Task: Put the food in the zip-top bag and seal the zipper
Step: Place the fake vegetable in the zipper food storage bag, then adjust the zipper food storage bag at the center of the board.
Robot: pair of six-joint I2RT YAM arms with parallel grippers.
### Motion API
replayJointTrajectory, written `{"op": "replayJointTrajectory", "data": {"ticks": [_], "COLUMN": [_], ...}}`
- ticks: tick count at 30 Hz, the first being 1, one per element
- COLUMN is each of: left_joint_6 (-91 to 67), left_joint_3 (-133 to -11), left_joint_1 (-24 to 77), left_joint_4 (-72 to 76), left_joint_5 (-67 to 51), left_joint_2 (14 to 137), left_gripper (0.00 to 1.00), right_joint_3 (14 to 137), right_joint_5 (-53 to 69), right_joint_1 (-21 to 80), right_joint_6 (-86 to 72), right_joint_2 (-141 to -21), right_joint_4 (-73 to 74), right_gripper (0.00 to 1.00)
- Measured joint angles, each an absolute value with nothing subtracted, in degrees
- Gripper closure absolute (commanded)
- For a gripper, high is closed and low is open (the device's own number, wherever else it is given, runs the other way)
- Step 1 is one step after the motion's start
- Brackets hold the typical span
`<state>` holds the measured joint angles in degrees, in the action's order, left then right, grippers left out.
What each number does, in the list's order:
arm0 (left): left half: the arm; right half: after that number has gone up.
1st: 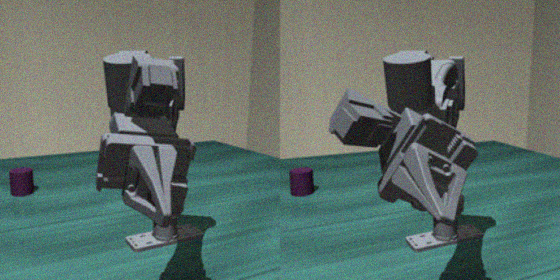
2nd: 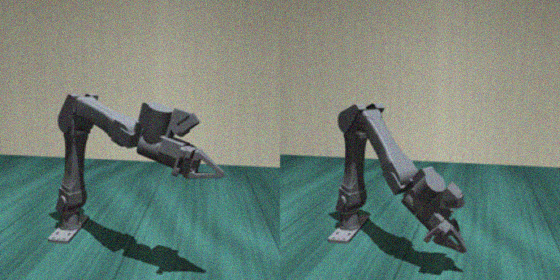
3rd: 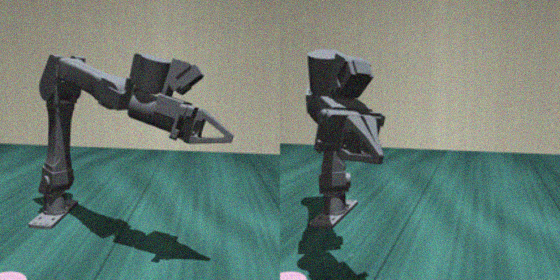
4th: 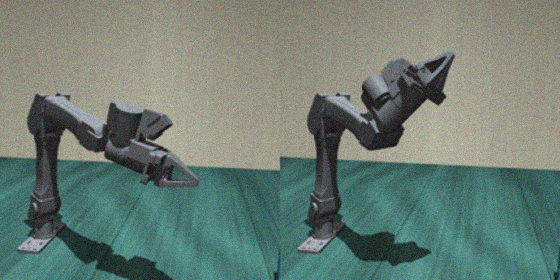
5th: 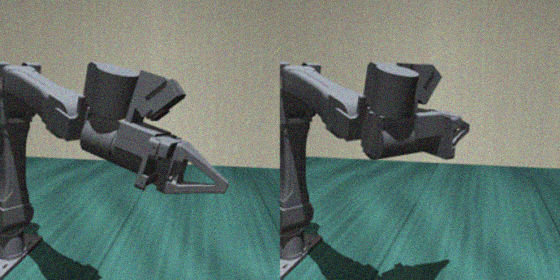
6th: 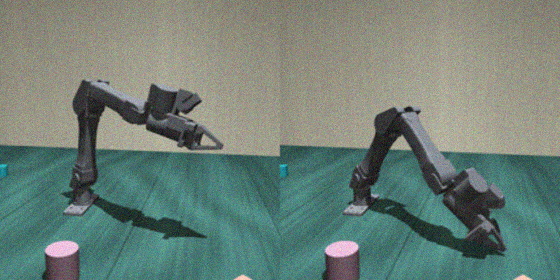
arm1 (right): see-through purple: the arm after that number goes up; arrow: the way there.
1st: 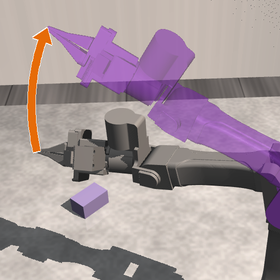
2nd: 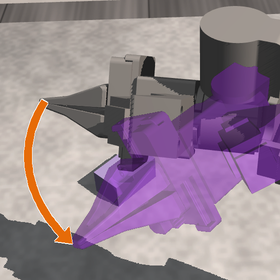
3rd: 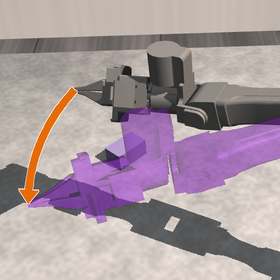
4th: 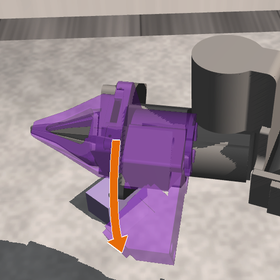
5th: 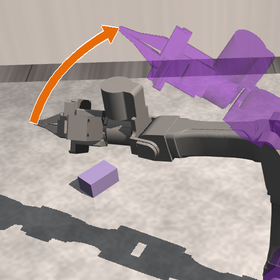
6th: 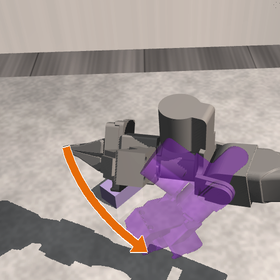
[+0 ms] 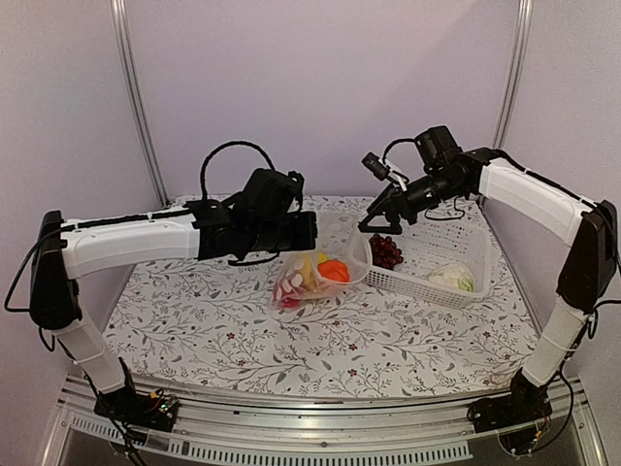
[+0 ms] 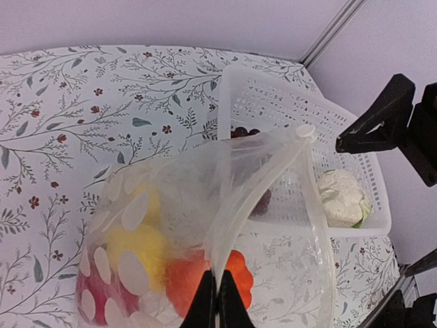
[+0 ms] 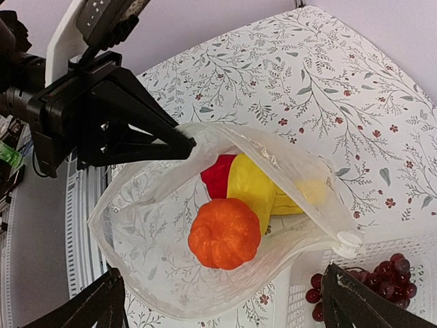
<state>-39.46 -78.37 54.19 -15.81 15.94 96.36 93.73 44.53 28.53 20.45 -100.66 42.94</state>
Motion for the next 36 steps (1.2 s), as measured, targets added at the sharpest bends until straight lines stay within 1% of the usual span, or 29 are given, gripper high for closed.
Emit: {"op": "replayJointTrajectory", "data": {"ticks": [6, 9, 14, 18, 21, 23, 29, 33, 36], "left_joint_6": [-39.35, -38.44, -36.88, -32.45, -32.6, -32.6, -32.32, -32.08, -31.9], "left_joint_3": [-78.37, -78.13, -74.56, -74.89, -77.45, -77.82, -75.68, -76.07, -77.01], "left_joint_1": [54.19, 54.22, 54.41, 58.37, 58.46, 56.31, 54.7, 54.74, 54.74], "left_joint_4": [-15.81, -15.4, -14.63, -12.99, -14.81, -15.55, -17.12, -17.5, -17.87], "left_joint_5": [15.81, 14.41, 16.56, 23.73, 24.91, 24.73, 22.5, 21.26, 20.12], "left_joint_2": [96.31, 95.37, 89.36, 85.56, 86.26, 87.83, 91.15, 91.9, 93.36], "left_gripper": [1.0, 1.0, 1.0, 1.0, 1.0, 1.0, 1.0, 1.0, 1.0], "right_joint_3": [90.7, 89.06, 86.94, 84.05, 82.78, 82.5, 81.25, 79.05, 78.81], "right_joint_5": [39.18, 37.78, 32.53, 25.85, 22.74, 21.15, 14.94, 11.62, 14.15], "right_joint_1": [27.38, 24.34, 16.19, 12.8, 12.69, 12.73, 12.71, 12.71, 12.67], "right_joint_6": [21.28, 21.76, 24.05, 26.46, 28.14, 28.99, 32.23, 33.5, 33.76], "right_joint_2": [-95.0, -92.95, -92.33, -92.58, -93.51, -94.08, -94.37, -94.37, -94.24], "right_joint_4": [42.83, 42.92, 43.05, 43.4, 44.45, 45.67, 49.91, 51.2, 52.34], "right_gripper": [0.01, 0.02, 0.12, 0.16, 0.17, 0.16, 0.04, 0.04, 0.04]}}
